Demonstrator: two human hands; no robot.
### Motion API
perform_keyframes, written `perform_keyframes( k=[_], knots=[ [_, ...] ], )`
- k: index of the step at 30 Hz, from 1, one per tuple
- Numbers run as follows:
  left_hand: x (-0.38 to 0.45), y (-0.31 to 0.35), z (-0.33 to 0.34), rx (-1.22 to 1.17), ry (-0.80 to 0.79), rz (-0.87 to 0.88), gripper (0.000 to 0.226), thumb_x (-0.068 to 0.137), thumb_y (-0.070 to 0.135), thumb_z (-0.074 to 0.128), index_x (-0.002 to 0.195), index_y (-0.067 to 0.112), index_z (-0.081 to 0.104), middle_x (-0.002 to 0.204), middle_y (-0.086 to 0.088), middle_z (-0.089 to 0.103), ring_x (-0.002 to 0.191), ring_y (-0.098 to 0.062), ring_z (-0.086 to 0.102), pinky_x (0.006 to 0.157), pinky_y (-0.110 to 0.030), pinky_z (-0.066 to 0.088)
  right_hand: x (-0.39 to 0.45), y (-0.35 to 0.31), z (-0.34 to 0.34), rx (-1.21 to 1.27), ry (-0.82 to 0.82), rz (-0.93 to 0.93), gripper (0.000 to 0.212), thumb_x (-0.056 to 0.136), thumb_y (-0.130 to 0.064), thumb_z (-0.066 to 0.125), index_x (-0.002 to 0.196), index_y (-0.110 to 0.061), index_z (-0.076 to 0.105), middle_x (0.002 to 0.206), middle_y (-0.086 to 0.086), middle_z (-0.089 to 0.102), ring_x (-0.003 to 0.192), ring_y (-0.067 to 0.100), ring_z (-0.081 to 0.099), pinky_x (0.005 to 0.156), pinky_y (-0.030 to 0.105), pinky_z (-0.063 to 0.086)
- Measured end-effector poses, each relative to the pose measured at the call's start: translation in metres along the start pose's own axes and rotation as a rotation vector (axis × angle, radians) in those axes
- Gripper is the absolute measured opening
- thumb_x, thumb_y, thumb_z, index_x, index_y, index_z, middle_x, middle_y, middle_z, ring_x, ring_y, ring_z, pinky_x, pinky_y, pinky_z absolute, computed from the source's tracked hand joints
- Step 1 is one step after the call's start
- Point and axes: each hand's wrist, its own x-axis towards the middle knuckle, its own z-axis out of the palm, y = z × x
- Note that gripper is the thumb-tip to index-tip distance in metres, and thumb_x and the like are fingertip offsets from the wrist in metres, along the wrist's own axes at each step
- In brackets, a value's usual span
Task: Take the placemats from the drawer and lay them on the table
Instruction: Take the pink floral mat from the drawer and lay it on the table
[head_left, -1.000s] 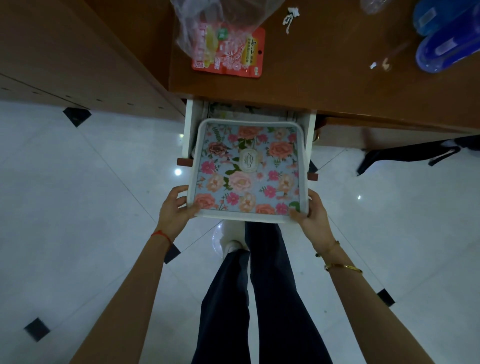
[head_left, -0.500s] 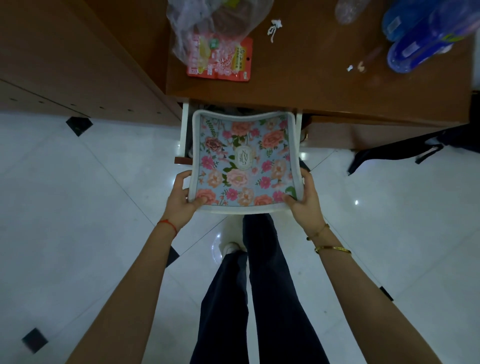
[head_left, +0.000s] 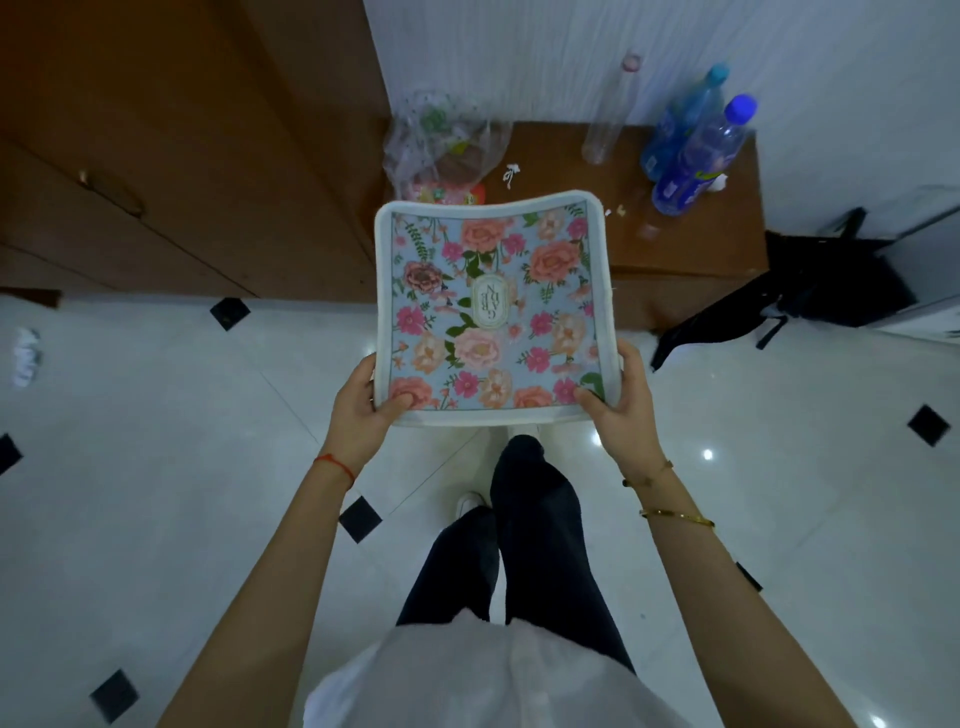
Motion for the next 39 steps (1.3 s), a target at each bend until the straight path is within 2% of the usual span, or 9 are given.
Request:
perform_keyframes(
  k=[3,7,13,16,19,24,27,30,39],
  knots=[
    [-0.038,0.027,-0.010,-0.001,0.018,0.023,0.046,0.085,-0.011,0.062,0.127,0.000,0.048,0.094,0.010,0.073,0.089,-0.004,0.069,0.080,-0.020,0.056,-0.030,-0.032,-0.010,0.028,-0.015,-0.032,0.058,0.085,0.009,0.063,0.134,-0.010,0.041,0.123,0.007,0.056,0.113,0.014,0.060,0.091,0.028,0.054],
    [-0.082,0.052,-0.017,-0.005,0.074,0.057,0.046,0.084,-0.008,0.064,0.127,0.001,0.049,0.112,-0.010,0.066,0.100,-0.015,0.067,0.086,-0.025,0.056,-0.057,-0.064,-0.018,0.004,-0.047,-0.111,0.060,0.085,0.010,0.063,0.137,-0.008,0.040,0.130,0.010,0.053,0.121,0.022,0.055,0.100,0.041,0.050],
    [-0.143,0.071,-0.005,-0.048,0.223,0.096,0.047,0.085,-0.009,0.063,0.128,0.005,0.048,0.106,0.000,0.066,0.091,0.000,0.067,0.078,-0.015,0.054,-0.077,-0.089,-0.032,-0.016,-0.156,-0.159,0.056,0.087,0.006,0.063,0.135,-0.014,0.043,0.120,0.000,0.058,0.111,0.011,0.060,0.095,0.034,0.054],
    [-0.178,0.068,0.010,-0.084,0.330,0.108,0.047,0.086,-0.009,0.061,0.128,0.006,0.047,0.094,0.012,0.072,0.088,0.000,0.068,0.075,-0.013,0.053,-0.083,-0.096,-0.043,-0.031,-0.266,-0.184,0.055,0.088,0.005,0.062,0.136,-0.014,0.043,0.121,0.003,0.058,0.112,0.014,0.061,0.095,0.034,0.054],
    [-0.216,0.059,0.036,-0.143,0.445,0.090,0.048,0.086,-0.008,0.062,0.128,0.008,0.048,0.094,0.018,0.073,0.088,-0.003,0.069,0.075,-0.014,0.053,-0.087,-0.102,-0.059,-0.036,-0.390,-0.214,0.055,0.089,0.007,0.060,0.137,-0.012,0.042,0.123,0.006,0.058,0.114,0.017,0.060,0.096,0.035,0.053],
    [-0.282,0.043,0.096,-0.244,0.690,0.050,0.048,0.083,-0.009,0.064,0.127,0.004,0.050,0.100,0.006,0.070,0.088,-0.003,0.069,0.075,-0.016,0.054,-0.096,-0.100,-0.083,-0.089,-0.605,-0.250,0.057,0.088,0.007,0.061,0.138,-0.012,0.041,0.128,0.011,0.057,0.120,0.026,0.057,0.101,0.051,0.048],
    [-0.324,0.032,0.132,-0.301,0.817,0.014,0.049,0.083,-0.008,0.065,0.127,0.007,0.051,0.110,-0.007,0.066,0.090,-0.005,0.068,0.075,-0.016,0.054,-0.108,-0.097,-0.092,-0.129,-0.742,-0.274,0.058,0.088,0.005,0.062,0.132,-0.028,0.045,0.128,0.007,0.058,0.120,0.024,0.058,0.100,0.054,0.048],
    [-0.370,0.023,0.166,-0.351,0.941,-0.018,0.050,0.083,-0.006,0.066,0.128,0.013,0.051,0.112,-0.008,0.067,0.094,-0.008,0.068,0.076,-0.016,0.054,-0.124,-0.092,-0.096,-0.190,-0.869,-0.299,0.056,0.087,0.002,0.065,0.131,-0.027,0.044,0.124,0.001,0.059,0.117,0.018,0.059,0.098,0.051,0.050],
    [-0.521,-0.003,0.266,-0.481,1.376,-0.046,0.047,0.083,-0.006,0.066,0.123,0.016,0.054,0.110,-0.010,0.069,0.098,-0.018,0.069,0.083,-0.027,0.057,-0.224,-0.077,-0.081,-0.267,-1.300,-0.369,0.053,0.086,0.000,0.067,0.128,-0.025,0.046,0.115,-0.010,0.062,0.105,0.007,0.064,0.086,0.025,0.057]
  ],
)
